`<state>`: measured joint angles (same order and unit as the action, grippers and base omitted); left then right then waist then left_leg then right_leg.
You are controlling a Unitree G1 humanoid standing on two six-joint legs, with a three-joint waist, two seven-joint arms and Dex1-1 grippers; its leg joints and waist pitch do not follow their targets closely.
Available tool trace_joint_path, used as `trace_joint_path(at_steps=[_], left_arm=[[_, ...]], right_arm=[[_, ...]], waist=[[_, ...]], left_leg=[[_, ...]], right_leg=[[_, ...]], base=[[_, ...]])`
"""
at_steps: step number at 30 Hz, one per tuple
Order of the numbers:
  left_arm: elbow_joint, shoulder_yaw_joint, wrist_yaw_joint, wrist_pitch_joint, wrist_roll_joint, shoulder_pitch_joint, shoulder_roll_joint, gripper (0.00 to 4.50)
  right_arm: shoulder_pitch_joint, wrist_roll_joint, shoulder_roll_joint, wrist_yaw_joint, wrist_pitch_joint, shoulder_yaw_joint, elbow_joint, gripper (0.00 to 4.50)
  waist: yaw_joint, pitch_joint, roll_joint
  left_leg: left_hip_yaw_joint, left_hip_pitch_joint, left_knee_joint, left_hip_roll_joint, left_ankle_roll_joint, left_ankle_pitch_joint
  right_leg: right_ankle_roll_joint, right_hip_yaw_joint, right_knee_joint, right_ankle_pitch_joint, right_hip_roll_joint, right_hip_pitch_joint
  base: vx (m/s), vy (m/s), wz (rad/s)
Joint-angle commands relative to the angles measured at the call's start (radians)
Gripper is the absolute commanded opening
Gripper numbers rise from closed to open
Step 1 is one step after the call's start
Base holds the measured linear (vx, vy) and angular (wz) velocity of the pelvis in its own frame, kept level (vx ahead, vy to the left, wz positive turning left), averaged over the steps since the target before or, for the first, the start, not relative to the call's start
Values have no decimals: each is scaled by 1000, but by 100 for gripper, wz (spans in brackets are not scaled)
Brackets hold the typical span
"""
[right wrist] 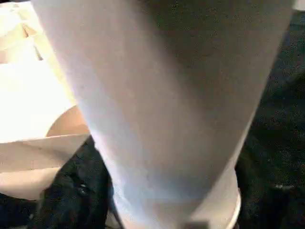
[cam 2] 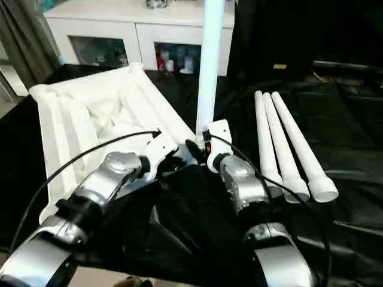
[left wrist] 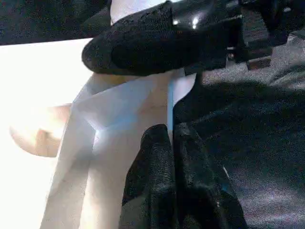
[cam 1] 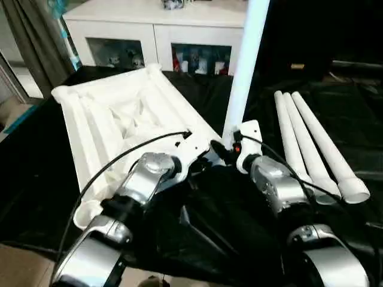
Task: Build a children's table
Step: Rotate leg to tighten
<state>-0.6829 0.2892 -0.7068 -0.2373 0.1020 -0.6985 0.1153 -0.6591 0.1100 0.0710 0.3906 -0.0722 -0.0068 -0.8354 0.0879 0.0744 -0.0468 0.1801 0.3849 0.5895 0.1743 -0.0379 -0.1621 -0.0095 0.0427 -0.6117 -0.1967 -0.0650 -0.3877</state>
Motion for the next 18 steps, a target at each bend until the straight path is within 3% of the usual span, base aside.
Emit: trace_joint_path(at_steps=[1,5,9,10,17,18], left_arm=[[6,-9,30,49,-12,-24,-27,0],[26,1,-33,79,-23,-4,2,0],[102,23,-190,121,-59,63,84,0],[108,26,-205,127,-62,69,91,0],[179,23,-366,131,-102,130,170,0],[192,22,-385,127,-111,138,181,0]], right_arm=[[24,19,-57,101,-18,46,-10,365],[46,28,-15,204,-20,70,47,388],[109,63,118,437,-39,121,186,388],[113,66,131,453,-40,123,196,388],[142,94,239,632,-60,102,275,388],[147,103,254,655,-69,105,291,364]], waist=[[-4,-67,10],[-1,-69,12],[6,-76,16],[7,-77,11],[8,-83,7],[7,-83,6]], left_leg=[[-26,-22,-79,53,8,-317],[-24,-20,-78,52,23,-301],[-23,-12,-71,55,62,-220],[-21,-10,-69,56,73,-194],[-18,-5,-58,58,111,-127],[-16,-8,-57,57,113,-137]], right_leg=[[-188,-43,95,-335,-86,26],[-195,-42,95,-309,-88,29],[-207,-40,81,-209,-86,40],[-220,-40,78,-168,-86,38],[-271,-33,58,-36,-78,38],[-277,-33,60,-43,-77,34]], base=[[0,0,0],[0,0,0],[0,0,0],[0,0,0],[0,0,0],[0,0,0]])
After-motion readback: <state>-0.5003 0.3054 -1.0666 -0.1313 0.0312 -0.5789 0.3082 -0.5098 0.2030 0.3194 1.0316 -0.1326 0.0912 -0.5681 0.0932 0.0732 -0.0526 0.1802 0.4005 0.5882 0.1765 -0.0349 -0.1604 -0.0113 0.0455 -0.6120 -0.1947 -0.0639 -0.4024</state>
